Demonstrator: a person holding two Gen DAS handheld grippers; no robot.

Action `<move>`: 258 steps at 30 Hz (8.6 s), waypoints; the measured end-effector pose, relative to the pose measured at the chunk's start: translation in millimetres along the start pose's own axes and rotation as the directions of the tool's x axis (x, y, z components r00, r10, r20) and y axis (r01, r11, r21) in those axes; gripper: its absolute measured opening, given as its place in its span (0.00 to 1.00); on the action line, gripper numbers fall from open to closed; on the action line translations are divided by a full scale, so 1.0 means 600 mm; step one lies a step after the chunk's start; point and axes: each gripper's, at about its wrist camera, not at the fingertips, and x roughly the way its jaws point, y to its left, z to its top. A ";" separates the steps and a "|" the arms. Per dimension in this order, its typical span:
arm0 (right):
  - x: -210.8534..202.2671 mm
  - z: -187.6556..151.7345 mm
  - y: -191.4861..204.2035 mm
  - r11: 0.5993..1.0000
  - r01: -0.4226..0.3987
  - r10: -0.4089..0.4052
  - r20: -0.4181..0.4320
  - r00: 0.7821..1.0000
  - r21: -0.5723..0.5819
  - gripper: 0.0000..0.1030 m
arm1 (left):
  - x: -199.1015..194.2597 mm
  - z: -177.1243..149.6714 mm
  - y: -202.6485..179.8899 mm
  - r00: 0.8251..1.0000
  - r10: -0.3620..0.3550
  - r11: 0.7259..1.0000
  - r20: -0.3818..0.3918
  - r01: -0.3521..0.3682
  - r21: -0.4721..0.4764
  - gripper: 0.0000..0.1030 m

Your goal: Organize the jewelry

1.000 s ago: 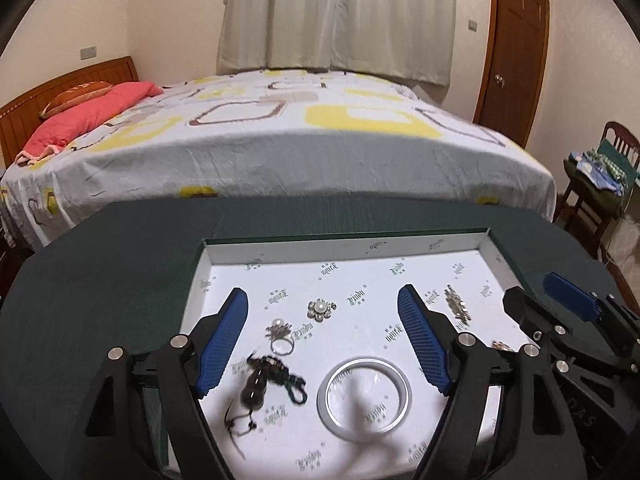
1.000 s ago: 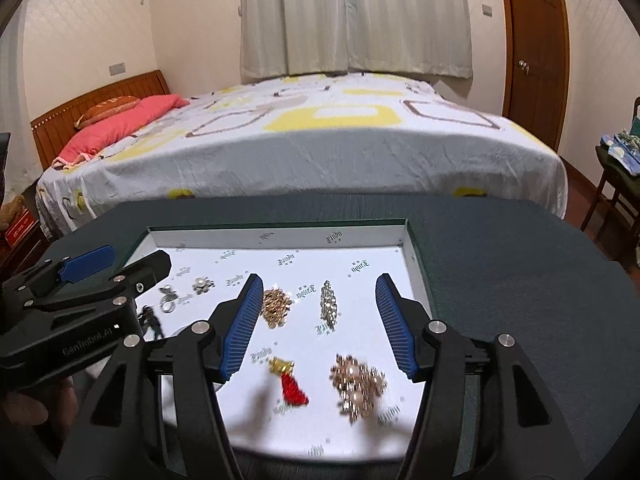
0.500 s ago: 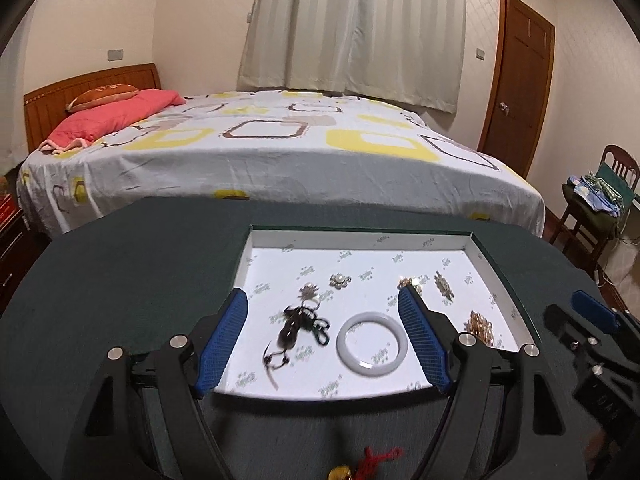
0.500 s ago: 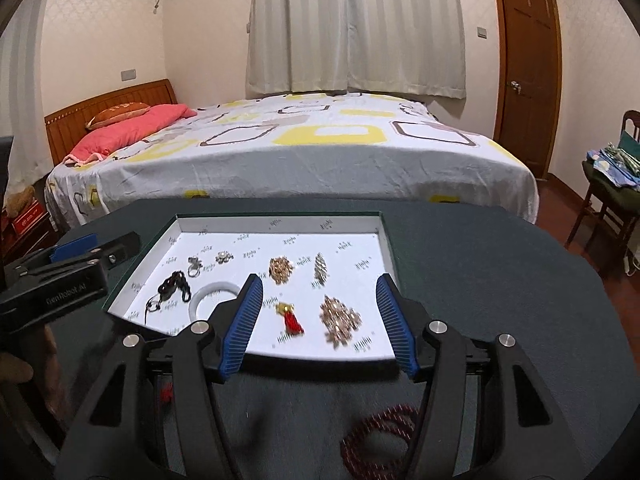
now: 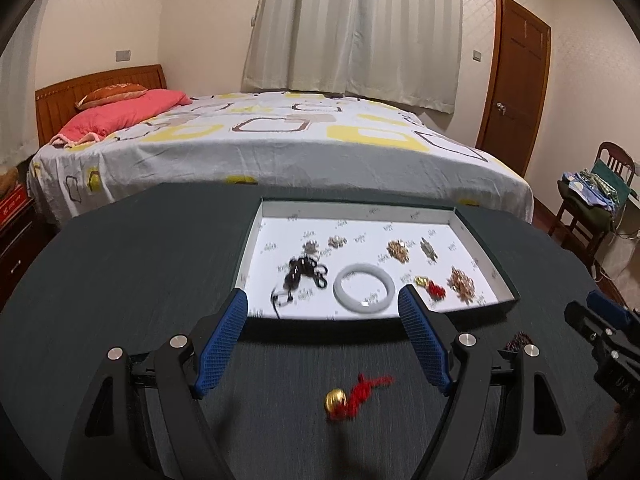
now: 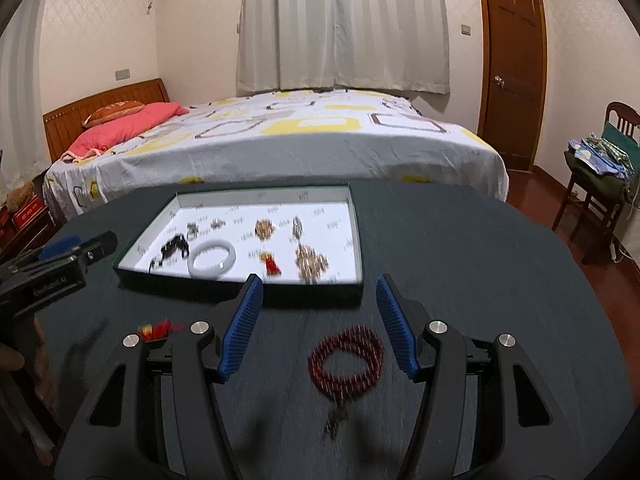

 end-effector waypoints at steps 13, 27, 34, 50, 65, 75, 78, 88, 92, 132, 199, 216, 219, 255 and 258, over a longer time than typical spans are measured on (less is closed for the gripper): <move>0.022 -0.071 -0.017 1.000 0.023 -0.023 -0.102 0.995 0.005 0.56 | -0.015 -0.073 0.021 0.997 0.044 0.999 -0.061 -0.046 -0.023 0.73; 0.102 -0.077 -0.023 0.999 0.053 -0.050 -0.222 0.974 0.010 0.64 | 0.015 -0.096 0.025 0.992 0.057 0.998 -0.112 -0.059 -0.016 0.73; 0.131 -0.076 -0.029 0.998 0.059 -0.048 -0.290 0.956 0.029 0.69 | 0.034 -0.103 0.024 0.987 0.050 0.999 -0.150 -0.053 -0.013 0.73; 0.123 -0.081 -0.003 0.999 0.023 -0.032 -0.290 0.956 -0.036 0.21 | 0.053 -0.112 0.010 0.980 0.027 1.000 -0.199 -0.027 0.004 0.73; 0.111 -0.088 0.005 1.000 -0.028 0.028 -0.287 0.958 0.003 0.20 | 0.089 -0.112 -0.007 0.961 -0.028 0.999 -0.276 0.039 0.031 0.58; 0.110 -0.088 0.002 0.999 -0.034 0.037 -0.285 0.958 0.015 0.20 | 0.084 -0.112 0.007 0.962 -0.046 0.998 -0.271 0.057 0.035 0.27; 0.110 -0.088 0.002 0.999 -0.034 0.037 -0.285 0.958 0.016 0.20 | 0.082 -0.114 0.009 0.960 -0.048 0.998 -0.274 0.060 0.036 0.26; 0.110 -0.088 0.001 0.999 -0.035 0.038 -0.285 0.958 0.017 0.20 | 0.073 -0.118 0.014 0.959 -0.065 0.997 -0.275 0.075 0.026 0.20; 0.110 -0.088 0.001 0.999 -0.035 0.038 -0.285 0.958 0.017 0.20 | 0.072 -0.119 0.013 0.961 -0.066 0.996 -0.270 0.078 0.035 0.19; 0.063 -0.040 0.015 0.995 -0.084 0.091 -0.141 0.986 0.055 0.16 | 0.046 -0.070 0.018 0.981 -0.093 0.995 -0.169 0.096 0.007 0.18; 0.409 0.175 0.010 1.000 -0.002 0.009 -0.243 0.970 0.030 0.19 | 0.376 0.140 0.047 0.954 -0.024 0.999 -0.298 0.012 -0.044 0.19; 0.410 0.174 0.008 0.999 -0.011 0.025 -0.260 0.965 0.052 0.45 | 0.382 0.142 0.053 0.950 -0.016 0.998 -0.313 -0.002 -0.055 0.69; 0.410 0.174 0.010 0.999 -0.017 0.029 -0.259 0.966 0.049 0.46 | 0.381 0.142 0.050 0.951 -0.016 0.999 -0.308 0.002 -0.046 0.69; 0.182 0.105 0.040 0.999 -0.018 0.021 -0.089 0.996 0.031 0.75 | 0.130 0.090 0.018 0.996 0.056 0.998 -0.063 -0.057 -0.005 0.79; 0.135 0.099 0.046 1.000 -0.013 0.014 -0.064 0.998 0.015 0.77 | 0.081 0.081 0.014 0.996 0.077 0.997 -0.040 -0.077 0.005 0.80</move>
